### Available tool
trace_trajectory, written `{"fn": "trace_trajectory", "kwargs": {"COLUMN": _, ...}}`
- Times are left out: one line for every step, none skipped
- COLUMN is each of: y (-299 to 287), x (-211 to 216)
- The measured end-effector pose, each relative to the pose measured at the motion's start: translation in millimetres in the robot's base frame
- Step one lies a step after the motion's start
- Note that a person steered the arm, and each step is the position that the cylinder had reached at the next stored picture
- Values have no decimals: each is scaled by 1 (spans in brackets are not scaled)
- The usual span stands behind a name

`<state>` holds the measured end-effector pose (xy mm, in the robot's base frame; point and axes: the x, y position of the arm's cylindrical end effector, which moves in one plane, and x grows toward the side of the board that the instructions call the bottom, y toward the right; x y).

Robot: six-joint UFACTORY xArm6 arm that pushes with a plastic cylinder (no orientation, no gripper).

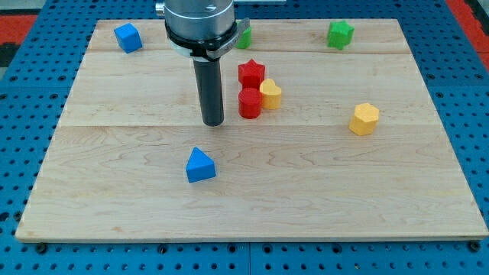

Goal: Slide the red circle towards the left and slightly right

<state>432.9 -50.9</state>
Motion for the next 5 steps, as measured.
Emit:
{"fn": "trace_trajectory", "kwargs": {"y": 0, "x": -12}}
{"fn": "trace_trajectory", "kwargs": {"y": 4, "x": -24}}
{"fn": "trace_trajectory", "kwargs": {"y": 25, "x": -29}}
{"fn": "trace_trajectory", "kwargs": {"y": 49, "x": -23}}
{"fn": "trace_trajectory", "kwargs": {"y": 49, "x": -1}}
